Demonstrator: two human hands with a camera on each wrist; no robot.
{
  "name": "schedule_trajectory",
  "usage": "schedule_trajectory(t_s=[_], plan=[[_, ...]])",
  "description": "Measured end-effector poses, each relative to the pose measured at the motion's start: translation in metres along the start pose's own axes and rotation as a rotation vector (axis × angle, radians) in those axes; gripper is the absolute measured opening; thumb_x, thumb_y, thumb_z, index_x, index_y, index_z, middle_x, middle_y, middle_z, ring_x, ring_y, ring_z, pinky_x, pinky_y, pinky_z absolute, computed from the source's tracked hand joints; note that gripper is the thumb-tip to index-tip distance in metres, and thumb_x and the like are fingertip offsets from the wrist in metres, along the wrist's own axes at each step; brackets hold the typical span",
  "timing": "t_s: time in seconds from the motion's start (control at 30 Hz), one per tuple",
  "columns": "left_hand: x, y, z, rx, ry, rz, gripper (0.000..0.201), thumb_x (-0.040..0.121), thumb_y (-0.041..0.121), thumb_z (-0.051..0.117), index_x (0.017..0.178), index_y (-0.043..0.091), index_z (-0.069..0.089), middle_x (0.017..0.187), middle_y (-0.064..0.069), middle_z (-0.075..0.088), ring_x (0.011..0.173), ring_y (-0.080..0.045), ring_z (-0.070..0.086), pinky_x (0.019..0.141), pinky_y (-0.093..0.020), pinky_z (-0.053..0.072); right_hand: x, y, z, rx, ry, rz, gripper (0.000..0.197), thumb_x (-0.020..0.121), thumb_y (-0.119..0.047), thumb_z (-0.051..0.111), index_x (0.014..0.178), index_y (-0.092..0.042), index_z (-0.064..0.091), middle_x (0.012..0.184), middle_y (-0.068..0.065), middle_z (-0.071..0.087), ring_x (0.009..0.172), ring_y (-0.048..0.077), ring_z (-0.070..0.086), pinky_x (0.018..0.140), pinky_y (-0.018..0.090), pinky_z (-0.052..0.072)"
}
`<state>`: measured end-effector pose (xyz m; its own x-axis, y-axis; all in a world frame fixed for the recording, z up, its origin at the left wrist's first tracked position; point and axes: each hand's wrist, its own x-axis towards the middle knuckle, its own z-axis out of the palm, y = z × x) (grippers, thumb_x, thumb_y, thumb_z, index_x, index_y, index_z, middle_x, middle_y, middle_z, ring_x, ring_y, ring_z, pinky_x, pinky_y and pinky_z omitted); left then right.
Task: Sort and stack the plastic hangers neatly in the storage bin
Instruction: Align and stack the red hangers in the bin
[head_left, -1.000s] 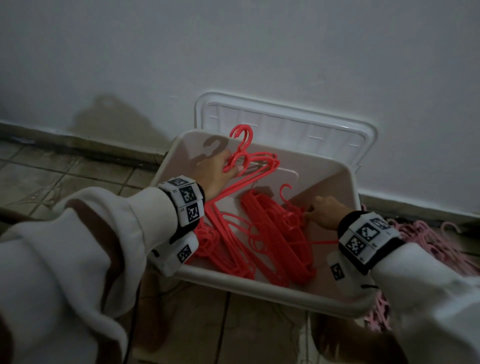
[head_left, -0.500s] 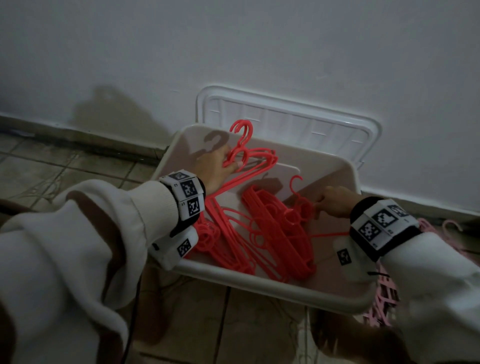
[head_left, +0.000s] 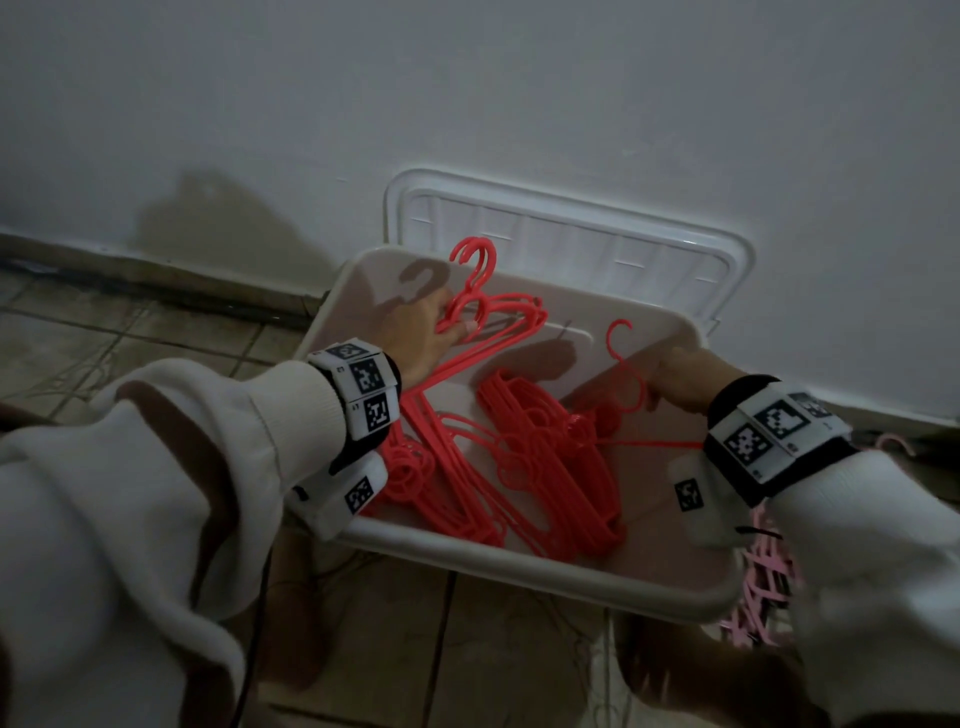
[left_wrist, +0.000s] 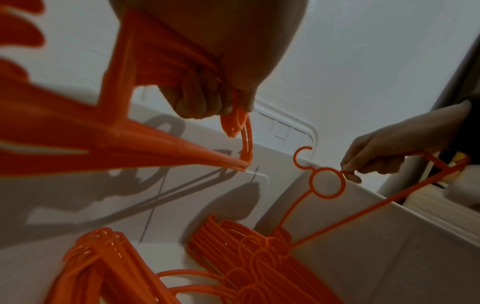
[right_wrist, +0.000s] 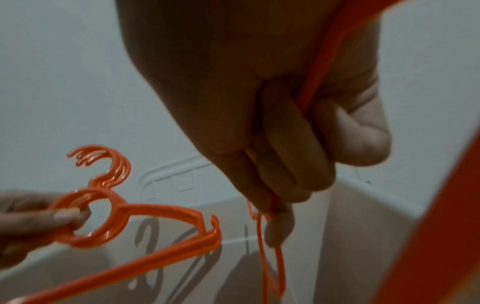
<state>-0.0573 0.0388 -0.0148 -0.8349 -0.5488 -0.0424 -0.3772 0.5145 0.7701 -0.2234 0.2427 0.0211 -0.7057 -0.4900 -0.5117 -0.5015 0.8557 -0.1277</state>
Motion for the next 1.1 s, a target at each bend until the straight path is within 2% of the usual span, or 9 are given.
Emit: schedule_trajectory(t_s=[0.1, 0.17, 0.23, 0.3, 0.47, 0.6, 0.77, 0.93, 1.1], plan=[[0.001, -0.002, 0.000, -0.001, -0.018, 0.015, 0.047, 0.089, 0.038, 0.054, 0.125, 0.010, 0.048, 0.113, -0.010, 0.063, 0.109, -0.027, 0.058, 0.101, -0.046, 0.041, -0.002, 0.004, -0.013, 0.215, 0.062, 0.016, 0.027, 0.092, -0.015, 0.049, 0.111, 0.001, 0.060, 0.085, 0.015, 0.055, 0.066, 0.020, 0.048, 0.049, 0.013, 0.037], [0.002, -0.004, 0.000, 0.007, -0.025, 0.017, 0.043, 0.091, 0.032, 0.055, 0.126, 0.009, 0.047, 0.114, -0.009, 0.062, 0.107, -0.026, 0.058, 0.101, -0.045, 0.041, -0.006, 0.005, -0.021, 0.312, 0.087, 0.052, 0.015, 0.092, -0.011, 0.047, 0.084, -0.005, 0.059, 0.059, 0.005, 0.045, 0.050, 0.013, 0.037, 0.031, 0.011, 0.031], [0.002, -0.004, 0.000, 0.043, -0.017, 0.020, 0.040, 0.092, 0.031, 0.054, 0.125, 0.009, 0.048, 0.115, -0.010, 0.060, 0.102, -0.026, 0.058, 0.099, -0.043, 0.043, -0.009, 0.002, -0.024, 0.510, 0.025, 0.065, 0.030, 0.091, -0.009, 0.041, 0.061, -0.009, 0.044, 0.037, -0.002, 0.036, 0.031, 0.010, 0.031, 0.025, 0.015, 0.021], [0.002, -0.004, -0.001, -0.006, -0.015, 0.017, 0.035, 0.091, 0.033, 0.054, 0.120, 0.014, 0.050, 0.121, -0.010, 0.055, 0.102, -0.027, 0.058, 0.098, -0.042, 0.044, -0.008, -0.004, -0.019, 0.860, -0.060, 0.090, 0.028, 0.090, -0.010, 0.032, 0.063, -0.015, 0.036, 0.029, -0.007, 0.026, 0.022, 0.005, 0.021, 0.031, 0.006, 0.016], [-0.003, 0.000, 0.001, -0.182, -0.056, -0.048, 0.026, 0.094, 0.027, 0.053, 0.113, 0.010, 0.058, 0.100, -0.008, 0.063, 0.088, -0.020, 0.060, 0.068, -0.019, 0.049, -0.016, -0.033, 0.008, 1.175, -0.251, 0.032, 0.028, 0.097, -0.013, 0.035, 0.073, -0.013, 0.048, 0.036, -0.005, 0.050, 0.027, 0.005, 0.043, 0.030, 0.008, 0.028], [-0.010, 0.011, 0.000, -0.346, -0.083, -0.055, 0.012, 0.093, 0.010, 0.054, 0.104, 0.006, 0.057, 0.077, 0.005, 0.059, 0.057, 0.013, 0.057, 0.061, -0.001, 0.041, -0.024, -0.053, 0.025, 1.152, -0.437, -0.151, 0.030, 0.096, -0.012, 0.041, 0.067, -0.014, 0.047, 0.037, -0.009, 0.042, 0.029, 0.001, 0.032, 0.032, 0.012, 0.020], [-0.019, 0.020, 0.000, -0.521, -0.152, -0.158, 0.007, 0.095, 0.017, 0.050, 0.090, 0.014, 0.054, 0.039, 0.015, 0.054, 0.035, 0.006, 0.049, 0.038, -0.004, 0.034, -0.023, -0.077, 0.040, 1.153, -0.354, -0.230, 0.023, 0.087, -0.003, 0.058, 0.064, -0.008, 0.055, 0.039, -0.007, 0.052, 0.032, -0.001, 0.044, 0.036, 0.007, 0.036], [-0.021, 0.019, 0.003, -0.564, -0.182, -0.145, 0.011, 0.092, 0.025, 0.054, 0.082, 0.021, 0.054, 0.050, 0.013, 0.055, 0.042, 0.003, 0.047, 0.047, -0.010, 0.038, -0.021, -0.103, 0.051, 1.123, -0.425, -0.333, 0.017, 0.084, 0.005, 0.060, 0.071, -0.006, 0.060, 0.046, -0.006, 0.063, 0.042, -0.001, 0.059, 0.046, 0.007, 0.047], [-0.022, 0.016, -0.005, -0.526, -0.199, -0.080, 0.020, 0.088, 0.001, 0.058, 0.081, 0.020, 0.054, 0.075, 0.009, 0.061, 0.057, 0.012, 0.057, 0.059, -0.001, 0.042, -0.015, -0.117, 0.055, 1.010, -0.457, -0.467, 0.018, 0.083, 0.010, 0.056, 0.089, -0.004, 0.065, 0.053, -0.008, 0.066, 0.049, 0.000, 0.062, 0.057, 0.015, 0.049]])
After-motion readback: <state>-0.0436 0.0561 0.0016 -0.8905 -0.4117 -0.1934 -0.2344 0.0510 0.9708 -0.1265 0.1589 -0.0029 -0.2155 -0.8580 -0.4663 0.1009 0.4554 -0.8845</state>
